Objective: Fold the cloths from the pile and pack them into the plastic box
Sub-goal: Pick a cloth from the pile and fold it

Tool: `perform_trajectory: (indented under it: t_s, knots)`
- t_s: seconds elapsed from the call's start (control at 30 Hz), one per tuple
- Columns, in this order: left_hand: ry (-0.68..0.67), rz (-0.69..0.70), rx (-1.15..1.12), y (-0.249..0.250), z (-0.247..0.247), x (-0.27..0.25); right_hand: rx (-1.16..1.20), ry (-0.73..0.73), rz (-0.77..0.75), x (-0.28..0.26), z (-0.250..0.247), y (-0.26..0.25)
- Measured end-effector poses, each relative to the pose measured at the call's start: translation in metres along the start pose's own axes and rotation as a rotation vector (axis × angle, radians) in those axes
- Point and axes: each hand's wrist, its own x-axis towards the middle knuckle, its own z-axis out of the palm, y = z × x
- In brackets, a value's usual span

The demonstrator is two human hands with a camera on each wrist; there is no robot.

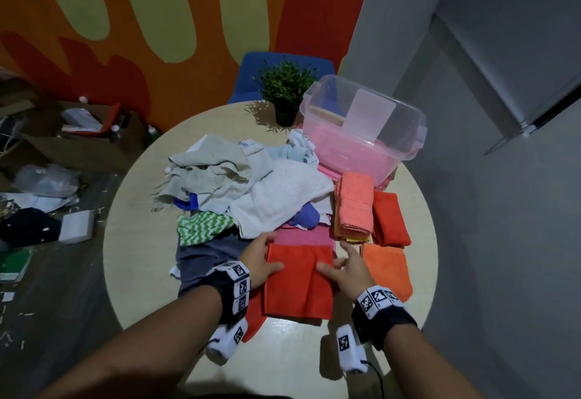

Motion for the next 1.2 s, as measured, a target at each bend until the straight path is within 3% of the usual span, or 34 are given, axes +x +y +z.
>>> perform_trajectory:
  t_s: [0.07, 0.23, 0.4, 0.57, 0.7, 0.83, 0.97, 1.2]
  knots:
    - [0.027, -0.080, 0.095, -0.024, 0.007, 0.007, -0.149, -0.065, 0.090, 0.003, 0.012, 0.025]
    - [0.079, -0.103, -0.021, -0.031, 0.009, 0.017, -0.176, 0.062, 0.061, 0.005, 0.023, 0.033]
    - [-0.025, -0.120, -0.136, -0.030, 0.008, 0.008, -0.157, -0.034, 0.072, -0.004, 0.023, 0.030]
    - [0.047, -0.105, -0.161, -0.027, 0.008, 0.007, 0.053, 0.001, 0.153, -0.002, 0.023, 0.030]
    - [-0.008, -0.076, -0.248, -0.012, 0.013, -0.003, 0.262, -0.138, 0.205, -0.002, 0.020, 0.024]
    - [-0.140, -0.092, -0.420, -0.010, 0.008, -0.006, 0.354, -0.212, 0.139, 0.001, 0.006, 0.020]
    - [-0.112, -0.042, -0.598, 0.004, 0.003, -0.007, 0.521, -0.244, 0.039, 0.003, -0.008, 0.011]
    - [-0.082, -0.006, -0.649, 0.039, -0.015, -0.013, 0.421, -0.143, -0.006, 0.001, -0.031, -0.009]
